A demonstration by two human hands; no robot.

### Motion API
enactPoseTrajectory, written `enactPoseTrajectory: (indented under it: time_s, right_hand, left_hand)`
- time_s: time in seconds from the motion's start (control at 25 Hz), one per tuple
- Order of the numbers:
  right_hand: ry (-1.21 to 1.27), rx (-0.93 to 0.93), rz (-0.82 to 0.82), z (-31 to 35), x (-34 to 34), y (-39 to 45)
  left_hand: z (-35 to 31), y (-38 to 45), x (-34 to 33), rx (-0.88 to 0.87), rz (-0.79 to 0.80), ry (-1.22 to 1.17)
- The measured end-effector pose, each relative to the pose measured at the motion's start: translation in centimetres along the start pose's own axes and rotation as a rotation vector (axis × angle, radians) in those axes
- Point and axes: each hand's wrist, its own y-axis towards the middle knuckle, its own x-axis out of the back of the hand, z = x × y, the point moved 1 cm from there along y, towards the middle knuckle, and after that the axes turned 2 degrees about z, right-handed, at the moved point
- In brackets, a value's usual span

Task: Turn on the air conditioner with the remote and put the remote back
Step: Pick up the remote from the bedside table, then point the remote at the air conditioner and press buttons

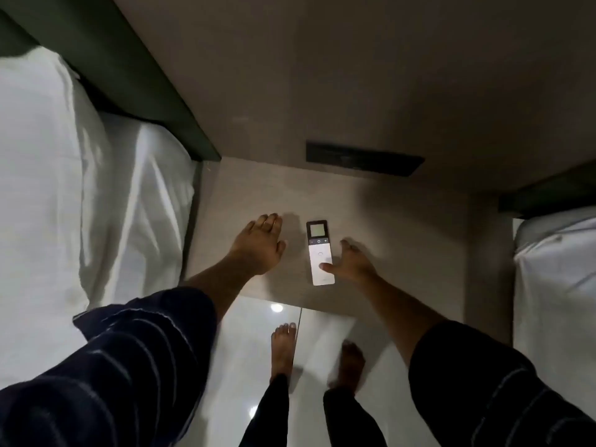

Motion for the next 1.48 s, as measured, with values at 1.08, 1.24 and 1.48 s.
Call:
enactPoseTrajectory:
  time_s: [1.08,1.24,1.48]
  right_hand:
    - [-0.089,1.038,0.261,39.3,17.1,-40.8]
    - [-0.148,1.288,0.315,47.8,13.1,-56.0]
    - [-0.110,1.585,0.541,53.9,2.9,-78.7]
  left_hand:
    - [10.0,-48.4,33.0,0.802,-0.567,-0.056]
    - [10.2,-66.5,35.2,1.076,-0.679,-0.013]
    - [6.1,-93.6,33.0,1.563,-0.750,0.118]
